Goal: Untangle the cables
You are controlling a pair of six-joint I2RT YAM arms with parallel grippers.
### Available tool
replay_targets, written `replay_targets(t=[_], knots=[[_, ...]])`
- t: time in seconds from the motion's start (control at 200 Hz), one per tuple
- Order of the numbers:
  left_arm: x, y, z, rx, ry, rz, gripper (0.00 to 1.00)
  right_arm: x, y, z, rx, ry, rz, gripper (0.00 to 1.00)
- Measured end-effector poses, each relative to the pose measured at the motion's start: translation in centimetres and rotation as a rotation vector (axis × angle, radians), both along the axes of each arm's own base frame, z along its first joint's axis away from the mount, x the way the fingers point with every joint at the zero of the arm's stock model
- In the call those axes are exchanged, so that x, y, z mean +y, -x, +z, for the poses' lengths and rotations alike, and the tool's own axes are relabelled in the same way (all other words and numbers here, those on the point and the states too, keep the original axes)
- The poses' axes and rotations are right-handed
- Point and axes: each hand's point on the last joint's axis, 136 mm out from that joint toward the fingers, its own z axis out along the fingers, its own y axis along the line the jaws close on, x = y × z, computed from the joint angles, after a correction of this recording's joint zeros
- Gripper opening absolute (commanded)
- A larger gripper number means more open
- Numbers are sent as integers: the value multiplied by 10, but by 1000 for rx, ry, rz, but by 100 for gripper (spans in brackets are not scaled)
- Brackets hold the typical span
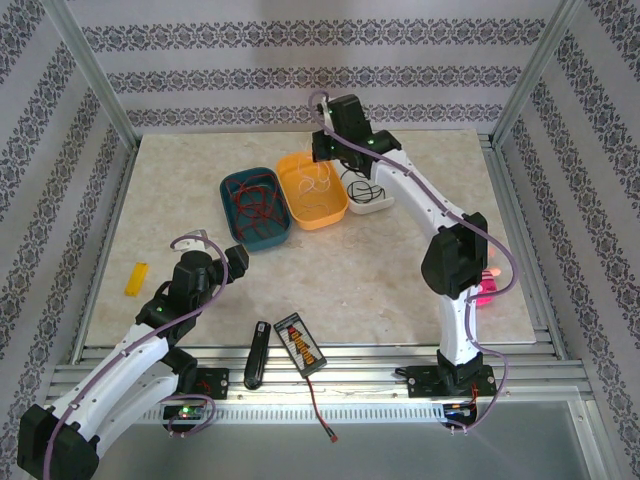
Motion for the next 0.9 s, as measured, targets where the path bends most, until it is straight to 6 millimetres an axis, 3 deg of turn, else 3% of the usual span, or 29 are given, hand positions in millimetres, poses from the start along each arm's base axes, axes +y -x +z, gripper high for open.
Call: replay_targets(t=[0.235,0.54,0.799,0.899], knots=[[0,0,-1,4,-2,0,99,-8,17,-54,130,64,-21,0],[0,-1,-5,18,-7,-1,100,-16,18,-63,145,98,-54,1],[0,0,-4,16,-6,-1,100,-6,-8,-91,144,136,-52,8],[0,0,-4,14,-5,-1,100,1,-20,-104,145,146,-44,18]])
